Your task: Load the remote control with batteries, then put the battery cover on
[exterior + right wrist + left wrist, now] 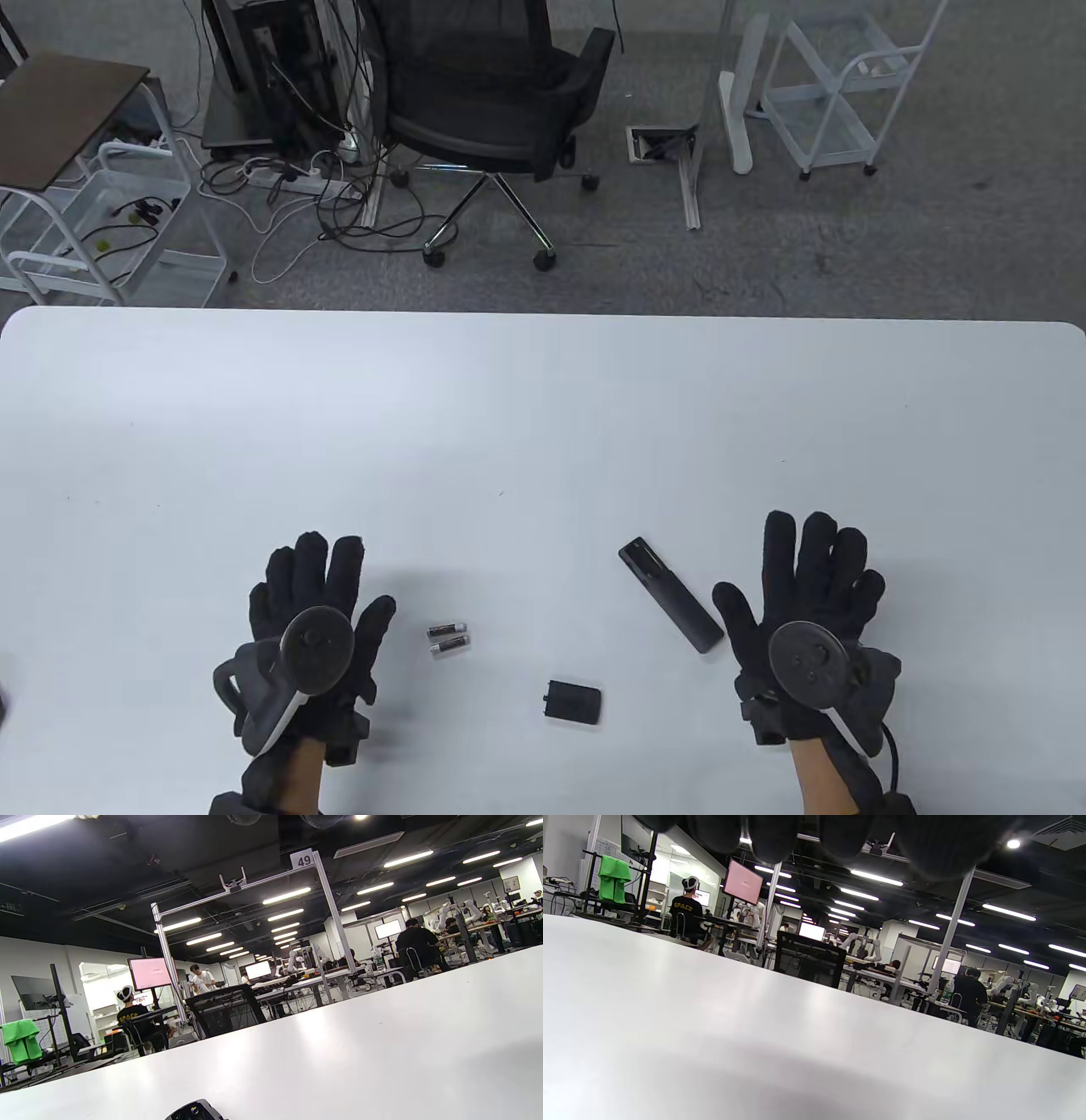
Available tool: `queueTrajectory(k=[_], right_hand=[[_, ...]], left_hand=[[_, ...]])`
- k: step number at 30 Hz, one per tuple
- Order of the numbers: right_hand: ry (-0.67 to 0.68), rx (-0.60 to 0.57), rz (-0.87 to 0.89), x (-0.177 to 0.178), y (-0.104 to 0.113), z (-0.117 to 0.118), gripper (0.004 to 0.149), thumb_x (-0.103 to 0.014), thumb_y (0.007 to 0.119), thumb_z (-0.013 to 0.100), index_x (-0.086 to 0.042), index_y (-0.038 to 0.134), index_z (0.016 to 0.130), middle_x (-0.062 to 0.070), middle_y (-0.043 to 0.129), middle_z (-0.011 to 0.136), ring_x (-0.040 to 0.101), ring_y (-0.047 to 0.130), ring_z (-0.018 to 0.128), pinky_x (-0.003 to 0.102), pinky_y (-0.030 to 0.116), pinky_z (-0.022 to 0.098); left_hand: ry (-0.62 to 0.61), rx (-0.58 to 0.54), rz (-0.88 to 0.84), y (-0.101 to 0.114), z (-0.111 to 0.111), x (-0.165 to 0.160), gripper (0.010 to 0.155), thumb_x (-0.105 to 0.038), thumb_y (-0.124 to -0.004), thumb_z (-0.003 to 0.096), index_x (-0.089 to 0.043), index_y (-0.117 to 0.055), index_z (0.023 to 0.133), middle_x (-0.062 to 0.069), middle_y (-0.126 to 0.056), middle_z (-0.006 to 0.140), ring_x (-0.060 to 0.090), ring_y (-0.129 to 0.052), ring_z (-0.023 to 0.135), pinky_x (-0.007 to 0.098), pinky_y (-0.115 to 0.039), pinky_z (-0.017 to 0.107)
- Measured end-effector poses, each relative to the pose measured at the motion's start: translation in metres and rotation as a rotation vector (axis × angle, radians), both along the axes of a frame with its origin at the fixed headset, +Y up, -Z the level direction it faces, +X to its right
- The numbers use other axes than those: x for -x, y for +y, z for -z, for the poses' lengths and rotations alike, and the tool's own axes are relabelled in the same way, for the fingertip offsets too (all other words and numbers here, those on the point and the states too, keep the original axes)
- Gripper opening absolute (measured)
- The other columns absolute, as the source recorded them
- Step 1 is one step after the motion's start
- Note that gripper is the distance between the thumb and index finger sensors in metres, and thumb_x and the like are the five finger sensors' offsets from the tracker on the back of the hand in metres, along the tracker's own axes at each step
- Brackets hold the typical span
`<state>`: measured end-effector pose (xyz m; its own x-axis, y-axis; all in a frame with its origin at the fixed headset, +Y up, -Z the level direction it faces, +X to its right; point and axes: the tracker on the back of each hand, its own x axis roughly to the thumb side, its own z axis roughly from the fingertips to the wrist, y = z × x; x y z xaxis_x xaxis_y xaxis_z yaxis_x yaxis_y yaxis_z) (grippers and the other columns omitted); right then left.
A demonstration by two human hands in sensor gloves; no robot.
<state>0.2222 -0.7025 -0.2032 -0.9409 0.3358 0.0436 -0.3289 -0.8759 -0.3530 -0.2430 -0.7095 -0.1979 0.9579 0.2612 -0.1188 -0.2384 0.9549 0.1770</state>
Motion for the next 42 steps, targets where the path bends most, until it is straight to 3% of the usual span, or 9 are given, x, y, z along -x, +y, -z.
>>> queueTrajectory(k=[14,21,29,42], right_hand=[[0.015,0.009,0.004,0.001,-0.002,0.001,0.089,-0.067,0.057,0.044,-0.018,0.036,0.116,0.033,0.033,0.121,0.067,0.025,0.103,0.084,0.028,0.065],[0.055,0.038,-0.022,0.011,-0.012,0.006,0.088,-0.065,0.061,0.044,-0.016,0.042,0.115,0.032,0.043,0.12,0.066,0.038,0.104,0.083,0.035,0.066],[0.121,0.188,-0.125,0.033,-0.039,0.022,0.092,-0.066,0.07,0.042,-0.017,0.041,0.114,0.029,0.05,0.118,0.063,0.047,0.104,0.08,0.041,0.068],[0.066,0.418,-0.313,0.04,-0.082,0.05,0.096,-0.066,0.079,0.037,-0.017,0.045,0.112,0.024,0.064,0.114,0.058,0.059,0.102,0.078,0.045,0.069]], left_hand=[[-0.018,0.017,0.008,-0.002,0.002,-0.004,0.076,-0.062,-0.075,0.0433,-0.037,-0.054,0.112,0.012,-0.051,0.125,0.046,-0.05,0.114,0.065,-0.047,0.084],[-0.029,0.025,-0.001,-0.004,0.002,-0.006,0.075,-0.062,-0.075,0.0434,-0.037,-0.056,0.112,0.012,-0.054,0.124,0.045,-0.052,0.114,0.065,-0.048,0.084],[-0.06,0.058,0.008,-0.009,0.004,-0.015,0.074,-0.061,-0.075,0.0436,-0.036,-0.058,0.111,0.012,-0.058,0.123,0.045,-0.054,0.113,0.065,-0.05,0.084],[-0.116,0.088,0.023,-0.013,0.004,-0.03,0.074,-0.061,-0.075,0.0437,-0.036,-0.058,0.111,0.012,-0.059,0.123,0.045,-0.055,0.113,0.065,-0.05,0.084]])
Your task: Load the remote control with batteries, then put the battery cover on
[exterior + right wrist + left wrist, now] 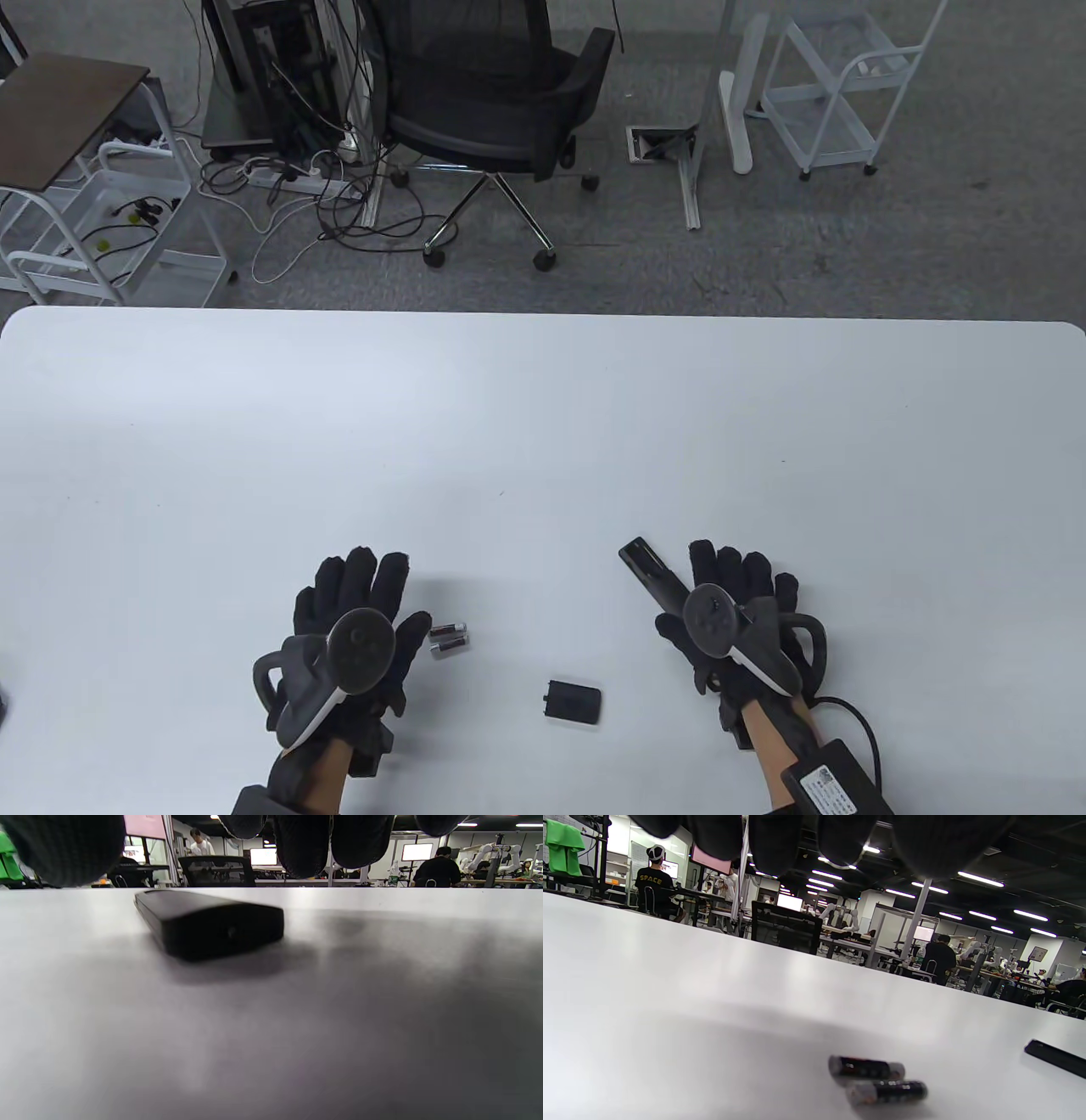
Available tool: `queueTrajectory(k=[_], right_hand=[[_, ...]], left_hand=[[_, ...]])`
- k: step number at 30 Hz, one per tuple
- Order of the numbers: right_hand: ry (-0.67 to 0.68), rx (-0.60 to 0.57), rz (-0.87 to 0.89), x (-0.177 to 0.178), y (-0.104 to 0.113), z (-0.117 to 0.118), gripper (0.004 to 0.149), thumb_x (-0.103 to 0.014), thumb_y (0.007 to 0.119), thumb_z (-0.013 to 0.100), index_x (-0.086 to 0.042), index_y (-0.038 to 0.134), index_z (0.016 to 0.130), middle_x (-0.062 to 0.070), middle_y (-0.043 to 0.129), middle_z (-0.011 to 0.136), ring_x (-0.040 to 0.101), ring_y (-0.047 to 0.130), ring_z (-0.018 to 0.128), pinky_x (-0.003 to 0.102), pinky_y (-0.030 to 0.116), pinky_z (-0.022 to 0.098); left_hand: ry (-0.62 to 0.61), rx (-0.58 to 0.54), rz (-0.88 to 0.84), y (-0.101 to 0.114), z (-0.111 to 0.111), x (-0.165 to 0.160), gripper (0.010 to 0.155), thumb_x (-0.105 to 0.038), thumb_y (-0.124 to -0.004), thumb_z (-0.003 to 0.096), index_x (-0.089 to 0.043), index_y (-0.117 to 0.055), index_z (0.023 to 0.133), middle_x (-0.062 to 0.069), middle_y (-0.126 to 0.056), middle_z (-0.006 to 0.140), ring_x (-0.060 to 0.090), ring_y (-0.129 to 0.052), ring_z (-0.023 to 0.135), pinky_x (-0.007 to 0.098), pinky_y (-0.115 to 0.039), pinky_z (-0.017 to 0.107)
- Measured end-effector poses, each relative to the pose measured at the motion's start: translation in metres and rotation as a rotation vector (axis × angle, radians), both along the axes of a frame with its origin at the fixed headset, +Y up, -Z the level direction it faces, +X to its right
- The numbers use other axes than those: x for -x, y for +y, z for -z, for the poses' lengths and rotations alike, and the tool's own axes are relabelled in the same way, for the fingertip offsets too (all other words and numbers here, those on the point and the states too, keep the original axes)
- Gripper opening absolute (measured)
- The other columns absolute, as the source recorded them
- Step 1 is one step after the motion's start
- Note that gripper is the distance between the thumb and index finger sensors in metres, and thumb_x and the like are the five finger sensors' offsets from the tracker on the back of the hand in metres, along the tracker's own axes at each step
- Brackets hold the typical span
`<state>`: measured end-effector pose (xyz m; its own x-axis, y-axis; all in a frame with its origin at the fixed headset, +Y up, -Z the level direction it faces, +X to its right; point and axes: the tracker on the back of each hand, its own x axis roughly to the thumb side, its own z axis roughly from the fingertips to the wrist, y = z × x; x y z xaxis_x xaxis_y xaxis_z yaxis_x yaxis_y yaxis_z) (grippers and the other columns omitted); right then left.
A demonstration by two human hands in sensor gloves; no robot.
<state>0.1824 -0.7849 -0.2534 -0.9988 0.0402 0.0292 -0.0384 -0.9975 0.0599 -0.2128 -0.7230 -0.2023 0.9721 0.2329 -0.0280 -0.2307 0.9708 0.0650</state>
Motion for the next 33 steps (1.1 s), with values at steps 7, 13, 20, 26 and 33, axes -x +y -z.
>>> queueTrajectory(k=[7,13,20,26,33], right_hand=[[-0.009,0.044,-0.018,0.004,-0.006,0.003,0.09,-0.058,0.083,0.041,-0.014,0.049,0.111,0.022,0.07,0.11,0.055,0.065,0.101,0.075,0.048,0.07],[0.043,-0.037,-0.075,0.016,-0.002,0.0,0.079,-0.047,0.09,0.041,-0.014,0.06,0.106,0.013,0.088,0.094,0.044,0.084,0.089,0.071,0.056,0.07],[0.074,-0.138,-0.039,0.016,0.003,-0.003,0.077,-0.048,0.093,0.036,-0.012,0.069,0.101,0.013,0.096,0.085,0.042,0.092,0.081,0.07,0.061,0.067],[0.121,-0.183,0.046,0.023,0.019,-0.012,0.08,-0.05,0.095,0.034,-0.011,0.071,0.1,0.012,0.097,0.083,0.041,0.094,0.079,0.069,0.063,0.066],[0.316,-0.095,0.247,0.052,0.032,-0.034,0.08,-0.051,0.095,0.034,-0.011,0.071,0.1,0.011,0.098,0.083,0.041,0.095,0.079,0.068,0.064,0.066]], left_hand=[[-0.015,0.018,-0.006,-0.001,0.0,-0.002,0.073,-0.061,-0.075,0.0438,-0.036,-0.058,0.111,0.012,-0.06,0.122,0.045,-0.055,0.113,0.065,-0.05,0.083],[-0.03,0.033,-0.004,-0.003,0.0,-0.006,0.073,-0.061,-0.075,0.0438,-0.036,-0.058,0.111,0.012,-0.06,0.122,0.045,-0.056,0.113,0.065,-0.05,0.083],[-0.057,0.044,-0.009,-0.005,0.0,-0.012,0.073,-0.06,-0.075,0.0439,-0.036,-0.058,0.111,0.012,-0.061,0.122,0.045,-0.056,0.112,0.064,-0.051,0.083],[-0.121,0.059,-0.009,-0.01,-0.001,-0.025,0.074,-0.06,-0.075,0.0441,-0.036,-0.056,0.111,0.011,-0.06,0.122,0.044,-0.057,0.112,0.064,-0.052,0.083],[-0.277,0.06,-0.002,-0.015,-0.006,-0.054,0.077,-0.06,-0.076,0.0435,-0.039,-0.048,0.112,0.008,-0.057,0.123,0.042,-0.057,0.113,0.063,-0.052,0.084]])
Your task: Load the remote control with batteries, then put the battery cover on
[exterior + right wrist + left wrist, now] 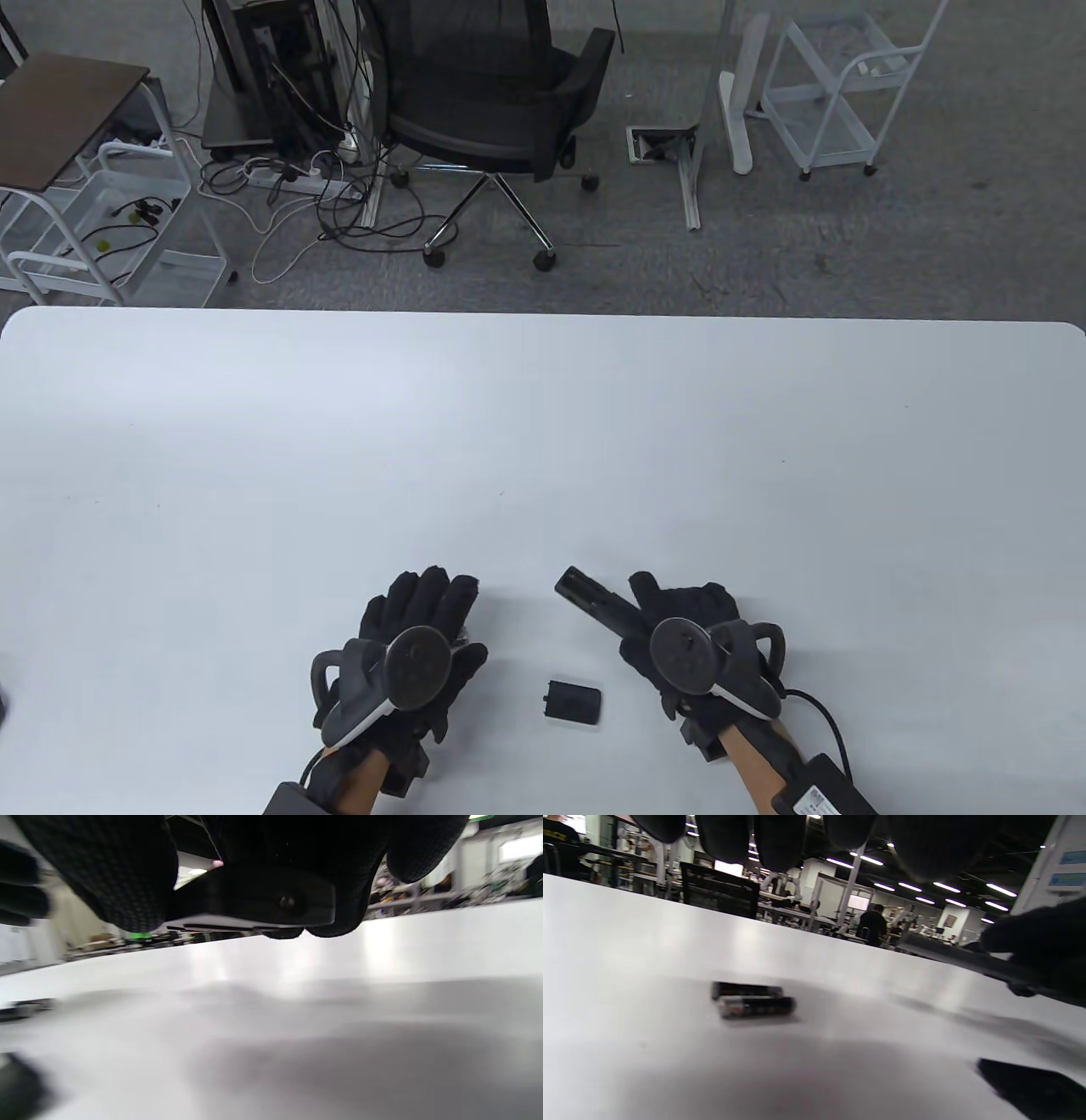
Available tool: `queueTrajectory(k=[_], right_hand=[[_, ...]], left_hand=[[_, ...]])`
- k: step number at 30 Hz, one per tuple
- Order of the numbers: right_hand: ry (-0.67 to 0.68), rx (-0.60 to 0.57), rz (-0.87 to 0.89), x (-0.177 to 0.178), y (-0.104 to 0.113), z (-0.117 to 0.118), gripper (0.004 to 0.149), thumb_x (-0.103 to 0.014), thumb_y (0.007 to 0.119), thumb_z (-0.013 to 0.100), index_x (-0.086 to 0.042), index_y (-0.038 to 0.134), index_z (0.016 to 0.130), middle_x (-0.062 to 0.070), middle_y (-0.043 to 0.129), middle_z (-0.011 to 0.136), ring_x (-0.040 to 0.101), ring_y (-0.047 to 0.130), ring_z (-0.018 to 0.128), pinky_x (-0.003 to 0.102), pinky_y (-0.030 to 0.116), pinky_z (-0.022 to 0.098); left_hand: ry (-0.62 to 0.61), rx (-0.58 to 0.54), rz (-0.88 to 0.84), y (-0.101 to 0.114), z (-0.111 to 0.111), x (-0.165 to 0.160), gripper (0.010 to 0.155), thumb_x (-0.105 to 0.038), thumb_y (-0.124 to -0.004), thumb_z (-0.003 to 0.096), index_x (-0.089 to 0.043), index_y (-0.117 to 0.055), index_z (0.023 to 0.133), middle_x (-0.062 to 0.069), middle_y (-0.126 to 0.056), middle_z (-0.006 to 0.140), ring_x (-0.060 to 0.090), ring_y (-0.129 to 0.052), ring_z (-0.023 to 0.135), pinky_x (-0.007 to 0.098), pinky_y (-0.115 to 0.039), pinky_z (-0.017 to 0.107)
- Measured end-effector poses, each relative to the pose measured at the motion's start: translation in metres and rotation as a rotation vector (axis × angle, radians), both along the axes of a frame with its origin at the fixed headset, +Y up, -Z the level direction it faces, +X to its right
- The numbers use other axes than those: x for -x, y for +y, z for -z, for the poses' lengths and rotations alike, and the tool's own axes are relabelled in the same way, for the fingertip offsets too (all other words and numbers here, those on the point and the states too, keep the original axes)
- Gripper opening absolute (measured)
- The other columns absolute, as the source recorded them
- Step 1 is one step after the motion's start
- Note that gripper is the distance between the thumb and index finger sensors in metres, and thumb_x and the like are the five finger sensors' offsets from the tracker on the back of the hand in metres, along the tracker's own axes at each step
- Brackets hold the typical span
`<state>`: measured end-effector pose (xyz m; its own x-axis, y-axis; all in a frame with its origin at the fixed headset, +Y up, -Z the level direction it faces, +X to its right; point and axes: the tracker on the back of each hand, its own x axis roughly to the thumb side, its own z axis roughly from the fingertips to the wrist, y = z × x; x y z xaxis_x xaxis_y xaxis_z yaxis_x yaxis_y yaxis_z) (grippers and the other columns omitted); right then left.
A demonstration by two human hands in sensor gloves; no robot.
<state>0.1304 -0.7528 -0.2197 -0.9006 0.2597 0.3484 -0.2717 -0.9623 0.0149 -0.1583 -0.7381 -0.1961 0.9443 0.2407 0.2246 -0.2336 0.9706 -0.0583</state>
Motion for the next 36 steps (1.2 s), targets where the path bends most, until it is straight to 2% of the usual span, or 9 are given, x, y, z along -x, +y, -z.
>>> queueTrajectory(k=[10,12,14,17,21,26,28,31,36], right_hand=[[0.198,0.24,0.219,0.017,0.003,-0.013,0.083,-0.052,0.097,0.032,-0.01,0.073,0.099,0.012,0.099,0.081,0.041,0.097,0.077,0.069,0.064,0.066],[0.21,0.296,0.299,0.015,0.002,-0.011,0.082,-0.052,0.097,0.032,-0.009,0.074,0.098,0.012,0.1,0.08,0.041,0.097,0.076,0.069,0.064,0.065],[0.232,0.369,0.402,0.011,0.001,-0.009,0.082,-0.053,0.097,0.033,-0.008,0.074,0.098,0.012,0.1,0.08,0.041,0.097,0.076,0.069,0.064,0.065],[0.224,0.389,0.491,0.005,0.001,-0.008,0.08,-0.055,0.093,0.036,-0.008,0.074,0.098,0.013,0.1,0.078,0.041,0.097,0.074,0.069,0.064,0.064],[0.202,0.386,0.674,-0.009,0.0,-0.005,0.084,-0.059,0.087,0.038,-0.009,0.067,0.103,0.014,0.095,0.085,0.043,0.092,0.079,0.07,0.062,0.065],[0.147,0.363,0.873,-0.019,-0.002,-0.005,0.094,-0.059,0.086,0.037,-0.007,0.053,0.108,0.015,0.087,0.092,0.043,0.089,0.08,0.069,0.061,0.065],[0.09,0.365,0.922,-0.019,-0.004,-0.006,0.095,-0.06,0.085,0.037,-0.005,0.052,0.108,0.017,0.086,0.093,0.043,0.09,0.078,0.068,0.062,0.065],[0.022,0.424,0.977,-0.018,-0.012,-0.006,0.096,-0.061,0.083,0.037,-0.003,0.053,0.107,0.018,0.087,0.091,0.043,0.092,0.074,0.067,0.065,0.063],[0.079,0.64,1.068,-0.006,-0.025,-0.007,0.096,-0.063,0.079,0.039,-0.001,0.053,0.107,0.019,0.089,0.089,0.043,0.094,0.073,0.065,0.066,0.062]], left_hand=[[-0.189,-0.061,0.075,-0.002,-0.017,-0.046,0.077,-0.054,-0.08,0.0435,-0.041,-0.044,0.11,0.005,-0.054,0.123,0.039,-0.058,0.114,0.061,-0.053,0.085],[-0.2,-0.085,0.088,-0.002,-0.019,-0.049,0.075,-0.052,-0.08,0.0437,-0.041,-0.047,0.109,0.003,-0.059,0.121,0.037,-0.061,0.113,0.061,-0.054,0.085],[-0.192,-0.147,0.091,-0.001,-0.02,-0.05,0.067,-0.049,-0.08,0.044,-0.041,-0.057,0.106,-0.001,-0.074,0.114,0.034,-0.069,0.11,0.06,-0.057,0.084],[-0.194,-0.177,0.097,0.002,-0.02,-0.048,0.055,-0.047,-0.081,0.0418,-0.039,-0.075,0.096,-0.005,-0.091,0.099,0.029,-0.085,0.1,0.059,-0.062,0.083],[-0.189,-0.159,0.024,0.006,-0.019,-0.042,0.053,-0.047,-0.079,0.0408,-0.034,-0.08,0.092,-0.004,-0.103,0.082,0.027,-0.099,0.085,0.057,-0.069,0.08],[-0.206,-0.157,-0.126,0.011,-0.019,-0.035,0.053,-0.048,-0.076,0.0408,-0.029,-0.079,0.091,-0.005,-0.107,0.072,0.023,-0.105,0.076,0.055,-0.072,0.078],[-0.199,-0.158,-0.202,0.012,-0.02,-0.033,0.053,-0.048,-0.076,0.0412,-0.028,-0.079,0.091,-0.004,-0.107,0.07,0.023,-0.105,0.074,0.054,-0.073,0.077],[-0.153,-0.238,-0.164,0.014,-0.023,-0.032,0.053,-0.048,-0.076,0.0431,-0.033,-0.075,0.094,-0.005,-0.104,0.075,0.024,-0.102,0.079,0.055,-0.071,0.078],[-0.119,-0.236,-0.141,0.011,-0.022,-0.035,0.056,-0.048,-0.076,0.0457,-0.038,-0.068,0.1,-0.004,-0.099,0.082,0.026,-0.096,0.084,0.055,-0.069,0.079]])
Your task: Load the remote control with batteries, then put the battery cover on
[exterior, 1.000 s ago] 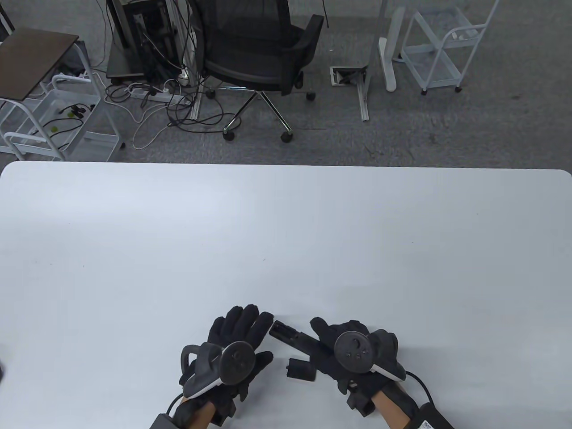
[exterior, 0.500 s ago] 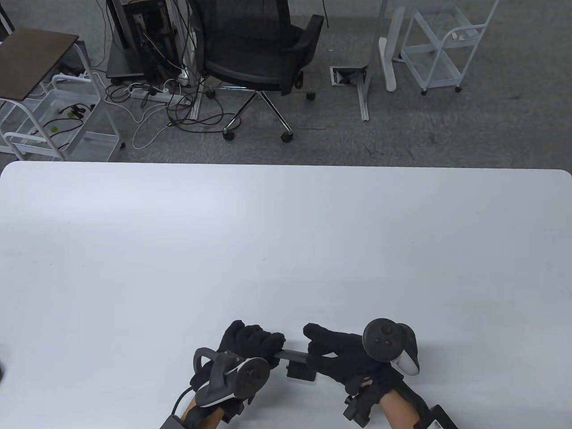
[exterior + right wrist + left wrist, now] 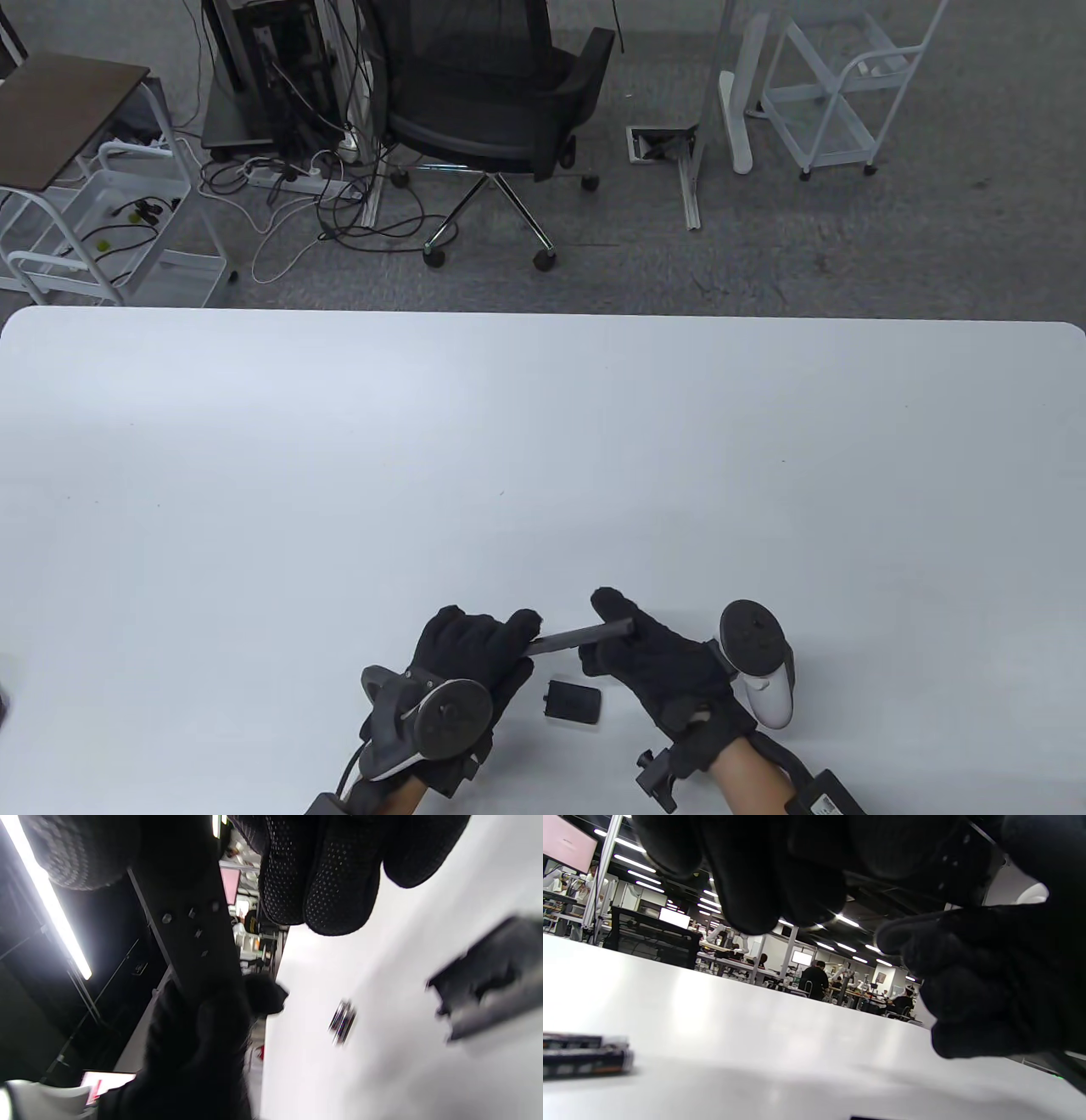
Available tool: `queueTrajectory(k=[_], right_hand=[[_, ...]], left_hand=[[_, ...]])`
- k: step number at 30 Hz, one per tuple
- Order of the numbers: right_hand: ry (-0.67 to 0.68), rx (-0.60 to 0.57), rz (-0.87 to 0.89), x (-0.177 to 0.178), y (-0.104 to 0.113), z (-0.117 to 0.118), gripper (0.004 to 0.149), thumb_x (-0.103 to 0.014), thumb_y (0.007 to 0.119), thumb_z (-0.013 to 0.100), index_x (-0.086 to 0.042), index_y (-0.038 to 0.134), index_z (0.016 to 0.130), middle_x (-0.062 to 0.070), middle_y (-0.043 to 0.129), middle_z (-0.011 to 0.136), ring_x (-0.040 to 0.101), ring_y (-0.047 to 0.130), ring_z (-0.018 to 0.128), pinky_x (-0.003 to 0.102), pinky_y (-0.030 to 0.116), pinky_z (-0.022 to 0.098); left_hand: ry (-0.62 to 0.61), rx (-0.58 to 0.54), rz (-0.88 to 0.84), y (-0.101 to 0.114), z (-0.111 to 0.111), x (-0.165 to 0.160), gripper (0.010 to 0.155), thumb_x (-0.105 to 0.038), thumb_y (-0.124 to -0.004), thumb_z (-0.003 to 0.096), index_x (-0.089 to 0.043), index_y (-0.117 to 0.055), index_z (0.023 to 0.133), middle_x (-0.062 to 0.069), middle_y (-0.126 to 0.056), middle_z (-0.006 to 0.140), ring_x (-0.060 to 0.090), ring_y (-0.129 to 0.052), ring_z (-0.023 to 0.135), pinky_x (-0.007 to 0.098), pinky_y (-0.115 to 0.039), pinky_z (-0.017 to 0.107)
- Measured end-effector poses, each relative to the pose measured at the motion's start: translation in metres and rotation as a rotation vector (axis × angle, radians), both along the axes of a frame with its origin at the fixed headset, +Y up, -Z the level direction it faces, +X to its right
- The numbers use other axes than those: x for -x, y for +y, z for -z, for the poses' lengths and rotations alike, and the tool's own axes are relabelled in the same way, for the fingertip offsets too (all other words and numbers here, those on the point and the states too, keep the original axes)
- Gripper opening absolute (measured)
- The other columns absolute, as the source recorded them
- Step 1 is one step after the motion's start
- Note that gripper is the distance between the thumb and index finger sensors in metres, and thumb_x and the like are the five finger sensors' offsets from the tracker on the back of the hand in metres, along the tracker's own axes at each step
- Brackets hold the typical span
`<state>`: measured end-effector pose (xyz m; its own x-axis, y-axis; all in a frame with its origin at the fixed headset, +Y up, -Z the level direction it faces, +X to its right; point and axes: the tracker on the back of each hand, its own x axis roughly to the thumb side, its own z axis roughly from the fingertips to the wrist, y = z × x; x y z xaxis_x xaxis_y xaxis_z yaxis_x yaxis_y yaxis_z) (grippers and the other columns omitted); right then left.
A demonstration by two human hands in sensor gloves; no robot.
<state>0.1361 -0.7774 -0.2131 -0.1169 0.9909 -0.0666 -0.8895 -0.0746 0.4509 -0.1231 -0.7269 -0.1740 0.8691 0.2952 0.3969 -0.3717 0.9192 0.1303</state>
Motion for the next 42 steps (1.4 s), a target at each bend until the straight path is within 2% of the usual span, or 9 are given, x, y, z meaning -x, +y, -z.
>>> queueTrajectory(k=[3,6,10,14,17,20,25,34,42], right_hand=[[0.004,0.12,0.143,0.006,-0.007,-0.003,0.097,-0.065,0.077,0.038,0.0,0.052,0.107,0.019,0.089,0.089,0.042,0.094,0.073,0.065,0.067,0.062],[-0.08,0.176,0.207,0.004,-0.011,-0.004,0.094,-0.065,0.077,0.04,0.0,0.056,0.105,0.019,0.091,0.087,0.042,0.096,0.07,0.064,0.069,0.061],[-0.104,0.166,0.222,-0.002,-0.009,-0.002,0.081,-0.056,0.078,0.047,0.001,0.06,0.103,0.019,0.09,0.088,0.041,0.095,0.072,0.064,0.068,0.061],[-0.145,0.128,0.238,-0.007,-0.004,-0.001,0.067,-0.045,0.077,0.051,-0.002,0.065,0.101,0.02,0.089,0.089,0.043,0.094,0.074,0.065,0.067,0.062],[-0.199,0.059,0.217,-0.015,0.003,0.0,0.064,-0.044,0.076,0.051,-0.004,0.066,0.101,0.02,0.087,0.091,0.044,0.092,0.075,0.065,0.065,0.062],[-0.288,0.003,0.204,-0.027,0.008,0.0,0.062,-0.045,0.075,0.05,-0.007,0.07,0.098,0.019,0.089,0.089,0.043,0.093,0.073,0.065,0.065,0.062],[-0.367,-0.005,0.235,-0.042,0.012,0.0,0.062,-0.048,0.075,0.048,-0.008,0.074,0.096,0.017,0.091,0.086,0.041,0.095,0.07,0.064,0.066,0.061],[-0.316,0.027,0.274,-0.037,0.01,-0.002,0.063,-0.048,0.074,0.049,-0.007,0.073,0.096,0.017,0.091,0.086,0.042,0.094,0.07,0.065,0.065,0.061],[-0.284,0.029,0.27,-0.033,0.011,-0.003,0.063,-0.048,0.074,0.049,-0.007,0.073,0.097,0.018,0.091,0.085,0.042,0.094,0.07,0.065,0.065,0.061]], left_hand=[[-0.009,-0.015,0.051,-0.001,-0.003,-0.008,0.056,-0.045,-0.077,0.0474,-0.04,-0.064,0.101,-0.005,-0.095,0.086,0.026,-0.093,0.088,0.056,-0.067,0.079],[-0.027,-0.037,0.137,-0.002,-0.007,-0.018,0.063,-0.046,-0.08,0.0462,-0.04,-0.057,0.105,-0.004,-0.089,0.092,0.027,-0.087,0.094,0.057,-0.064,0.081],[-0.069,-0.001,0.164,-0.005,-0.006,-0.022,0.078,-0.054,-0.083,0.0408,-0.037,-0.048,0.109,-0.001,-0.078,0.103,0.029,-0.078,0.101,0.059,-0.06,0.083],[-0.105,0.046,0.098,-0.005,-0.001,-0.013,0.085,-0.06,-0.081,0.0353,-0.036,-0.049,0.11,0.0,-0.073,0.108,0.031,-0.075,0.104,0.06,-0.059,0.083],[-0.033,0.077,0.028,-0.004,0.008,0.007,0.077,-0.061,-0.075,0.0366,-0.035,-0.059,0.107,0.001,-0.081,0.105,0.032,-0.079,0.101,0.061,-0.061,0.082],[0.108,0.09,0.053,-0.006,0.019,0.029,0.053,-0.049,-0.078,0.0441,-0.033,-0.081,0.095,-0.001,-0.095,0.091,0.03,-0.092,0.091,0.059,-0.067,0.079],[0.307,0.122,0.199,-0.018,0.035,0.057,0.048,-0.044,-0.085,0.0442,-0.036,-0.083,0.091,-0.004,-0.097,0.089,0.027,-0.094,0.09,0.058,-0.068,0.079],[0.295,0.166,0.443,-0.049,0.054,0.036,0.049,-0.042,-0.092,0.0417,-0.04,-0.082,0.09,-0.008,-0.093,0.093,0.025,-0.088,0.097,0.058,-0.064,0.082],[0.291,0.22,0.514,-0.052,0.061,0.028,0.049,-0.041,-0.093,0.0435,-0.043,-0.08,0.091,-0.013,-0.09,0.096,0.023,-0.083,0.102,0.058,-0.061,0.084]])
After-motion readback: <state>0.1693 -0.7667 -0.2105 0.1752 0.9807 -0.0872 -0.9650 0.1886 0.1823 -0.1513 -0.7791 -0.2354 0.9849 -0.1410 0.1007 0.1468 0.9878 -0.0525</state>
